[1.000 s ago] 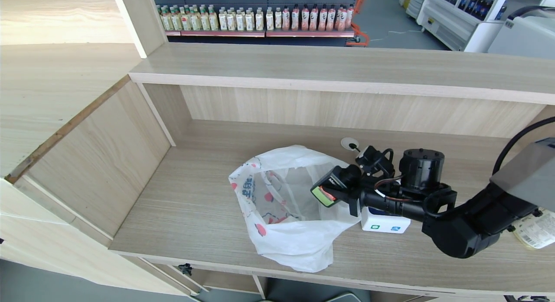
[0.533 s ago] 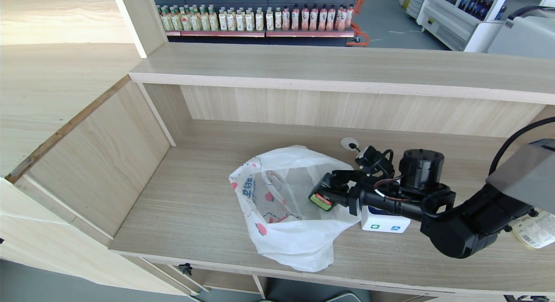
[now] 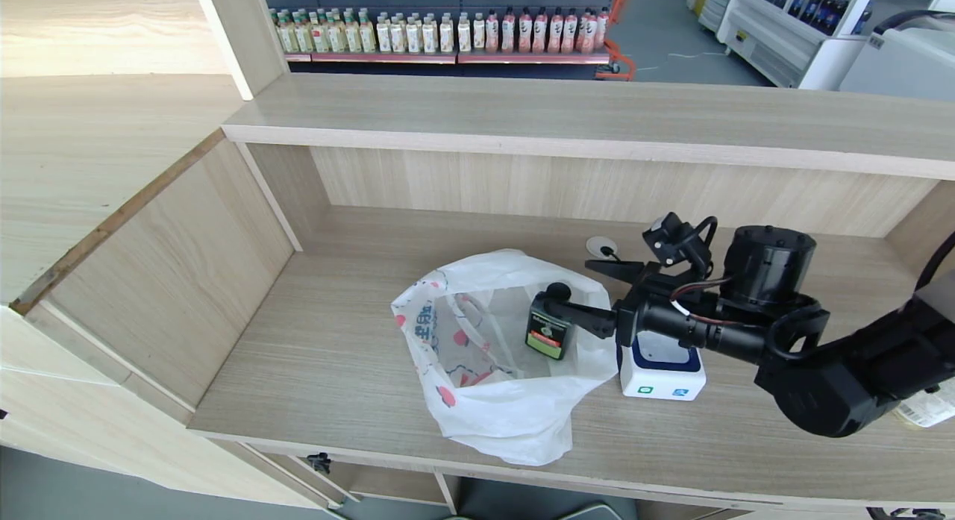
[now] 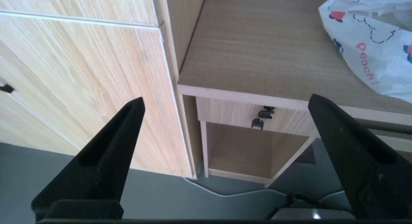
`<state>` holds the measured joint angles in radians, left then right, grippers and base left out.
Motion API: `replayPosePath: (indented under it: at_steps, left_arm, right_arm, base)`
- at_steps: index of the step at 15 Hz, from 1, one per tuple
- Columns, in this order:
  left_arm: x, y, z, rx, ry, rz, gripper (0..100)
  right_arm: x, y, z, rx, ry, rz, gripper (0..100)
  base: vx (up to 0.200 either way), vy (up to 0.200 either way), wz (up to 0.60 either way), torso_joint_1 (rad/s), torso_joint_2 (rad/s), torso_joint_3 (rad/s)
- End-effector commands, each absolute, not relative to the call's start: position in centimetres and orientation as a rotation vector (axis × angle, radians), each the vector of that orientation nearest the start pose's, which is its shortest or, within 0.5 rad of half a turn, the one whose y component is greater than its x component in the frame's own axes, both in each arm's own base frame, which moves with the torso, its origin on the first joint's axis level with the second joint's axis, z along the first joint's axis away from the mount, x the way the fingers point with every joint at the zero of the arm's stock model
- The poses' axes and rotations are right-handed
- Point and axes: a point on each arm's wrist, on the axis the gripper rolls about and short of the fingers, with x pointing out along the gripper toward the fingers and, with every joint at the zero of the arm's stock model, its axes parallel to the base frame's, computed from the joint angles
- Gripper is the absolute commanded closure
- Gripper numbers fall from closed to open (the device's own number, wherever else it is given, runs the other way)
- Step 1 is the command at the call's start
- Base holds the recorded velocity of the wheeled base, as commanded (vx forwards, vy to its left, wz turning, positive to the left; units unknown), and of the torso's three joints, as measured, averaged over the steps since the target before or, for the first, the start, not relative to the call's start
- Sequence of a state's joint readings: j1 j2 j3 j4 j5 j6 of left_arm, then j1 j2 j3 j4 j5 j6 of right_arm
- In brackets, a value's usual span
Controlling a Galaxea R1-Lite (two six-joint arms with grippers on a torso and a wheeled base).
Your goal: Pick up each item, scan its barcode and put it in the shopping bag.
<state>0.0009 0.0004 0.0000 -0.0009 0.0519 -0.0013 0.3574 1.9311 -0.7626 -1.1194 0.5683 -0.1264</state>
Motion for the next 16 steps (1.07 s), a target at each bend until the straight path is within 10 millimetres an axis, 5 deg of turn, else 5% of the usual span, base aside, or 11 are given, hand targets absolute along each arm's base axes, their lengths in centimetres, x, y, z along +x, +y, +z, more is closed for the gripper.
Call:
replayPosePath:
  at_steps: [1, 4, 8, 11, 16]
  left_arm:
    - [-2.3, 0.1, 7.6, -0.002, -0.002, 0.054, 0]
    - [-2.3, 0.1, 7.5, -0.002, 0.000, 0.054, 0]
    - [-2.3, 0.1, 7.5, -0.002, 0.000, 0.054, 0]
    - [-2.3, 0.1, 7.5, -0.002, 0.000, 0.054, 0]
    - [-2.3, 0.1, 7.5, -0.002, 0.000, 0.054, 0]
  right_arm:
    - [29.3, 11.8, 19.0, -0.094, -0.089, 0.910, 0]
    - [25.8, 10.3, 21.8, -0.087, -0.085, 0.893, 0]
    - [18.7, 4.8, 25.9, -0.029, -0.051, 0.627, 0]
    - [12.6, 1.4, 25.2, -0.006, 0.093, 0.469, 0]
    - [7.6, 0.9, 24.1, 0.003, 0.153, 0.425, 0]
  base:
    - [0.000, 0.000, 0.00, 0.000, 0.00, 0.000]
    - [0.000, 0.000, 0.00, 0.000, 0.00, 0.000]
    - [0.000, 0.000, 0.00, 0.000, 0.00, 0.000]
    - [0.000, 0.000, 0.00, 0.000, 0.00, 0.000]
    - [0.000, 0.000, 0.00, 0.000, 0.00, 0.000]
